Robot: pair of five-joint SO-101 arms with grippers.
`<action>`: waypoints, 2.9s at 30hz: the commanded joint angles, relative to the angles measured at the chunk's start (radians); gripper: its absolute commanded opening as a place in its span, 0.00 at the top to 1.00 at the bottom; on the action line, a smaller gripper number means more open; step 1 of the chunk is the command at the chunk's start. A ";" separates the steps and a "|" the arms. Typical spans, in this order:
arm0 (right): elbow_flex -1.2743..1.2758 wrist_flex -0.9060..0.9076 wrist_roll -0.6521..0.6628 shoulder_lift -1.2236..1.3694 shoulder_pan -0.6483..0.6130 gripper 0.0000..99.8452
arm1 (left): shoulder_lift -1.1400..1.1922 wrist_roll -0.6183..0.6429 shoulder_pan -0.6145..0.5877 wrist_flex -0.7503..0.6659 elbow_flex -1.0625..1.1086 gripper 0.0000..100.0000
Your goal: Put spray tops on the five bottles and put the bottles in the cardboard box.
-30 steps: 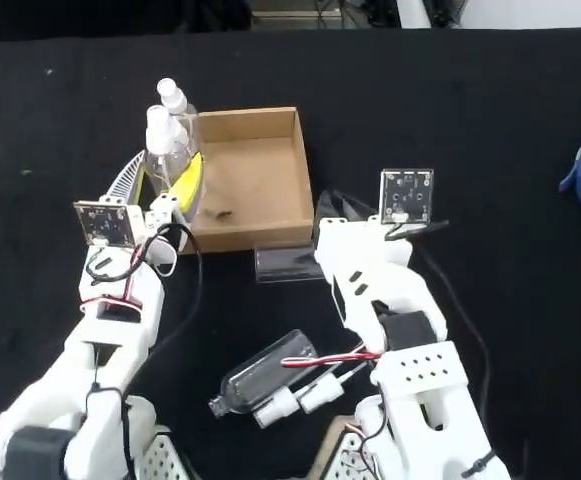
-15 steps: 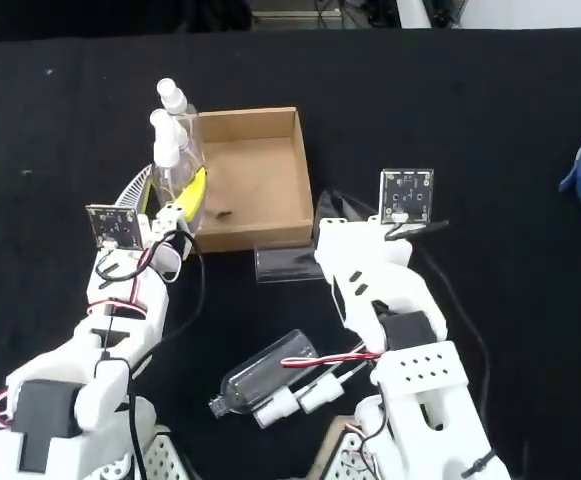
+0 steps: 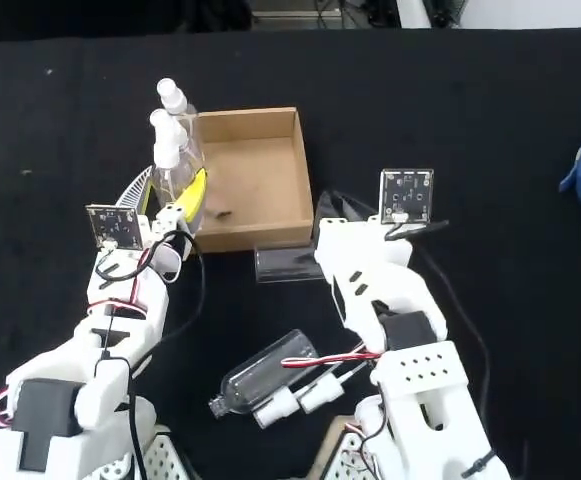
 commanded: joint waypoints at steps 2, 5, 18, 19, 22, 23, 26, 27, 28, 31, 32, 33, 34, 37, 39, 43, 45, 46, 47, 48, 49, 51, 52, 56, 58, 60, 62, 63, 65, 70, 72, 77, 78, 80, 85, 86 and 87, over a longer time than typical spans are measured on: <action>-0.007 -0.035 -0.002 -0.010 -0.015 0.98 | -0.002 0.003 -0.002 -0.032 -0.028 0.97; -0.007 -0.035 -0.002 -0.010 -0.015 0.98 | -0.002 0.003 -0.002 -0.032 -0.028 0.97; -0.008 -0.035 -0.002 -0.012 -0.012 0.98 | -0.002 0.005 -0.002 -0.032 -0.024 0.97; -0.008 -0.035 -0.002 -0.013 -0.012 0.98 | 0.000 0.005 -0.002 -0.032 -0.024 0.97; -0.008 -0.035 -0.002 -0.013 -0.012 0.98 | 0.000 0.005 -0.002 -0.032 -0.022 0.97; -0.008 -0.035 -0.002 -0.013 -0.012 0.98 | 0.000 0.005 -0.005 -0.032 -0.022 0.97; -0.008 -0.035 -0.002 -0.012 -0.012 0.98 | 0.000 0.005 -0.007 -0.032 -0.024 0.97; -0.008 -0.035 -0.002 -0.012 -0.012 0.98 | 0.000 0.005 -0.007 -0.032 -0.024 0.97; -0.008 -0.035 -0.002 -0.012 -0.012 0.98 | 0.000 0.005 -0.007 -0.032 -0.022 0.97; -0.008 -0.035 -0.002 -0.012 -0.012 0.98 | 0.002 0.005 -0.004 -0.031 -0.018 0.97; -0.008 -0.035 -0.002 -0.012 -0.012 0.98 | 0.008 0.005 -0.004 -0.031 -0.018 0.97; -0.008 -0.035 -0.002 -0.012 -0.012 0.98 | 0.015 0.005 -0.004 -0.031 -0.019 0.97; -0.008 -0.035 -0.002 -0.013 -0.012 0.98 | 0.026 0.005 -0.004 -0.031 -0.024 0.97; -0.010 -0.035 -0.002 -0.018 -0.011 0.98 | 0.069 -0.005 -0.001 -0.031 -0.041 0.97; -0.019 -0.043 -0.002 -0.018 -0.011 0.98 | 0.095 0.003 -0.001 -0.038 -0.054 0.97; -0.018 -0.071 -0.002 -0.015 -0.014 0.98 | 0.115 0.003 -0.001 -0.040 -0.059 0.97; -0.018 -0.068 -0.002 -0.015 -0.012 0.98 | 0.115 0.003 -0.001 -0.040 -0.061 0.97; -0.018 -0.066 -0.002 -0.016 -0.011 0.98 | 0.115 0.003 -0.001 -0.040 -0.064 0.97; -0.018 -0.064 -0.002 -0.016 -0.011 0.98 | 0.115 0.003 0.001 -0.040 -0.070 0.97; -0.018 -0.064 -0.002 -0.015 -0.011 0.98 | 0.118 0.005 0.002 -0.040 -0.073 0.97; -0.018 -0.064 -0.002 -0.012 -0.012 0.98 | 0.121 0.005 0.002 -0.040 -0.074 0.97; -0.005 -0.068 -0.002 -0.013 -0.012 0.98 | 0.124 0.005 0.002 -0.040 -0.076 0.97; 0.002 -0.069 -0.002 -0.016 -0.012 0.98 | 0.123 0.005 0.002 -0.040 -0.073 0.97; 0.005 -0.071 -0.002 -0.016 -0.012 0.98 | 0.124 0.005 0.002 -0.040 -0.068 0.97; 0.007 -0.071 -0.002 -0.016 -0.012 0.98 | 0.124 0.005 0.002 -0.038 -0.068 0.97; 0.007 -0.071 -0.002 -0.016 -0.012 0.98 | 0.124 0.005 0.002 -0.037 -0.068 0.97; 0.007 -0.071 -0.002 -0.016 -0.011 0.98 | 0.124 0.005 0.002 -0.032 -0.070 0.97; 0.007 -0.071 -0.002 -0.016 -0.011 0.98 | 0.124 0.005 0.002 -0.032 -0.070 0.97; 0.007 -0.071 -0.002 -0.016 -0.011 0.98 | 0.124 0.005 0.001 -0.032 -0.070 0.97; 0.007 -0.071 -0.002 -0.016 -0.011 0.98 | 0.126 0.003 -0.002 -0.031 -0.067 0.97; 0.007 -0.071 -0.002 -0.015 -0.011 0.98 | 0.126 0.003 -0.004 -0.031 -0.056 0.97; 0.007 -0.071 0.006 -0.016 -0.011 0.98 | 0.126 0.003 -0.004 -0.031 -0.042 0.97; 0.007 -0.071 0.021 -0.016 -0.011 0.98 | 0.126 0.003 -0.007 -0.031 -0.044 0.97; 0.005 -0.071 0.054 -0.016 -0.011 0.99 | 0.126 0.002 -0.008 -0.032 -0.047 0.97; 0.004 -0.071 0.063 -0.018 -0.011 0.99 | 0.126 0.000 -0.004 -0.038 -0.044 0.97; 0.004 -0.071 0.064 -0.018 -0.011 0.99 | 0.126 0.000 -0.005 -0.038 -0.042 0.97; 0.004 -0.071 0.064 -0.018 -0.011 0.99 | 0.126 0.000 -0.008 -0.038 -0.042 0.97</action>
